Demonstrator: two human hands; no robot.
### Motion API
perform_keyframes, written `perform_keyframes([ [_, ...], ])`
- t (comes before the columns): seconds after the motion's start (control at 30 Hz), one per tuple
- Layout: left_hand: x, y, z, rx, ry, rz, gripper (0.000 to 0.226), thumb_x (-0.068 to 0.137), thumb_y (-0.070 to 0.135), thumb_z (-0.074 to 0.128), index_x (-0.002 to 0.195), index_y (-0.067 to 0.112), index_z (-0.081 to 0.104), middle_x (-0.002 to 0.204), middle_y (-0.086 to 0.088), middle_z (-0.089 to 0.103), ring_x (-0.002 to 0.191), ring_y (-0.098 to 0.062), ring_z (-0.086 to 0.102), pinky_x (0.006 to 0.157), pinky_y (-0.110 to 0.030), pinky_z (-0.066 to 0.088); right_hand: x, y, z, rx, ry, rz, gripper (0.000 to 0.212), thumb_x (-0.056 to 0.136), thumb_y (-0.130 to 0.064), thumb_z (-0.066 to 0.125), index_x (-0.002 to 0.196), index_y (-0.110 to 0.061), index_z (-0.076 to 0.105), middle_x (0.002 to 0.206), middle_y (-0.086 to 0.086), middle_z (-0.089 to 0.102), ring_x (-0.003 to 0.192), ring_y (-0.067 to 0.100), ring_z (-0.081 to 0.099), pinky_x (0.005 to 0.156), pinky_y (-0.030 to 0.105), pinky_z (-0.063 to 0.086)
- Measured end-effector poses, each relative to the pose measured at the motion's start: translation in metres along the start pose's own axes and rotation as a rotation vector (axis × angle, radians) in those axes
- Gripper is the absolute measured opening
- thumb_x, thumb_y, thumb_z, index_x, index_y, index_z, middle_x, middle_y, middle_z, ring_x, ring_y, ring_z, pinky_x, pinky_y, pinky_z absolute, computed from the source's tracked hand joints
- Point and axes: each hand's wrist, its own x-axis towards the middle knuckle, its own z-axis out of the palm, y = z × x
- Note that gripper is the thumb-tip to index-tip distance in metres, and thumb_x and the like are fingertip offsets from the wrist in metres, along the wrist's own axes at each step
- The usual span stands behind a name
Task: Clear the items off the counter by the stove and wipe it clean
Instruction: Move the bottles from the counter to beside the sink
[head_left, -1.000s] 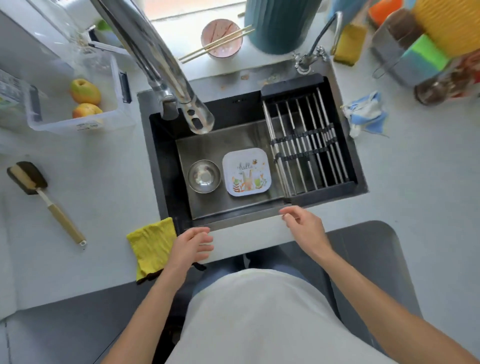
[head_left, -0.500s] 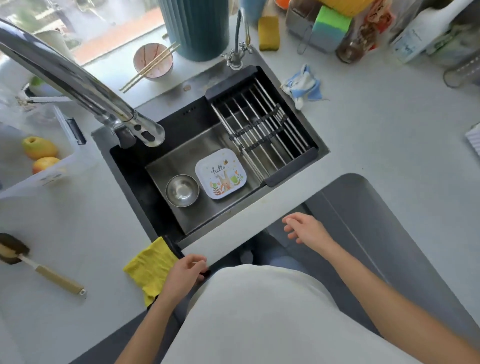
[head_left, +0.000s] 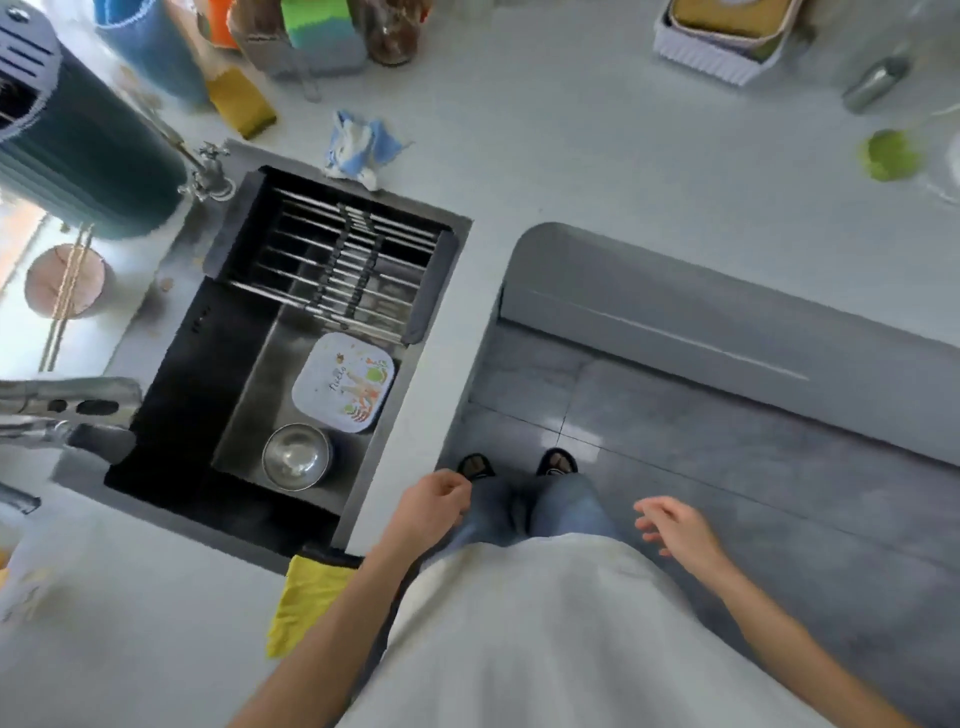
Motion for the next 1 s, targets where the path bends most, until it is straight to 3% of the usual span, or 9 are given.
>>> perform_keyframes([
  [0.1,0.013,0.050,0.022,0.178,-0.095,0.104,0.021,0.083,0.043,0.050,0.081,0.028,0.064,0.081,0.003,0.074,0.084,-0.028,0.073,0.084,-0.043,0.060,-0.003,0.070,-0.006,0.177,0.068,0.120,0.021,0.106,-0.016,0.052,0.102,-0.013,0.072,0.092,0.012,0.074,0.081,0.029,0.068,0.073,0.036,0.049],
  [0.23,0.024,0.112,0.066,0.294,-0.198,0.168,0.029,0.078,0.043,0.050,0.080,0.020,0.068,0.083,-0.003,0.078,0.078,-0.026,0.073,0.075,-0.037,0.057,-0.020,0.151,-0.005,0.408,0.125,0.299,0.021,0.107,-0.016,0.053,0.109,-0.005,0.070,0.083,0.009,0.071,0.066,0.024,0.062,0.058,0.027,0.044],
  [0.3,0.027,0.137,0.093,0.378,-0.239,0.206,0.023,0.087,0.036,0.055,0.082,0.019,0.069,0.081,-0.004,0.075,0.074,-0.020,0.070,0.077,-0.036,0.056,-0.032,0.182,-0.006,0.523,0.151,0.365,0.022,0.105,-0.021,0.056,0.106,-0.005,0.072,0.086,0.010,0.075,0.069,0.026,0.066,0.060,0.028,0.049],
  [0.4,0.032,0.164,0.137,0.490,-0.250,0.247,0.023,0.104,0.025,0.058,0.084,0.028,0.069,0.085,0.001,0.074,0.078,-0.018,0.071,0.080,-0.037,0.061,-0.048,0.216,-0.013,0.651,0.204,0.387,0.021,0.103,-0.025,0.061,0.100,-0.013,0.077,0.090,0.008,0.079,0.087,0.031,0.073,0.075,0.039,0.054],
  [0.63,0.042,0.202,0.212,0.760,-0.326,0.208,0.018,0.105,0.026,0.058,0.095,0.024,0.074,0.092,-0.002,0.077,0.083,-0.022,0.073,0.082,-0.041,0.062,-0.054,0.257,-0.065,0.960,0.297,0.484,0.022,0.105,-0.017,0.056,0.094,-0.005,0.070,0.093,0.017,0.070,0.072,0.026,0.062,0.066,0.033,0.050],
  [0.8,0.058,0.227,0.245,0.929,-0.376,0.131,0.021,0.104,0.018,0.056,0.093,0.015,0.073,0.085,-0.008,0.074,0.078,-0.031,0.067,0.077,-0.041,0.055,-0.033,0.269,-0.121,1.096,0.394,0.451,0.021,0.107,-0.017,0.053,0.109,-0.005,0.069,0.094,0.015,0.068,0.065,0.022,0.057,0.059,0.029,0.045],
  [0.87,0.067,0.240,0.257,0.983,-0.368,0.102,0.022,0.102,0.011,0.055,0.087,0.011,0.072,0.078,-0.010,0.068,0.074,-0.027,0.060,0.071,-0.036,0.045,-0.025,0.273,-0.143,1.138,0.427,0.424,0.020,0.106,-0.018,0.053,0.107,-0.008,0.070,0.092,0.012,0.069,0.064,0.020,0.058,0.059,0.030,0.047],
  [1.0,0.084,0.282,0.289,1.107,-0.394,0.115,0.020,0.102,0.017,0.057,0.089,0.009,0.070,0.078,-0.006,0.069,0.072,-0.023,0.063,0.068,-0.031,0.048,-0.008,0.281,-0.184,1.218,0.518,0.402,0.018,0.105,-0.024,0.055,0.098,-0.018,0.071,0.089,0.004,0.072,0.066,0.017,0.064,0.061,0.027,0.050],
])
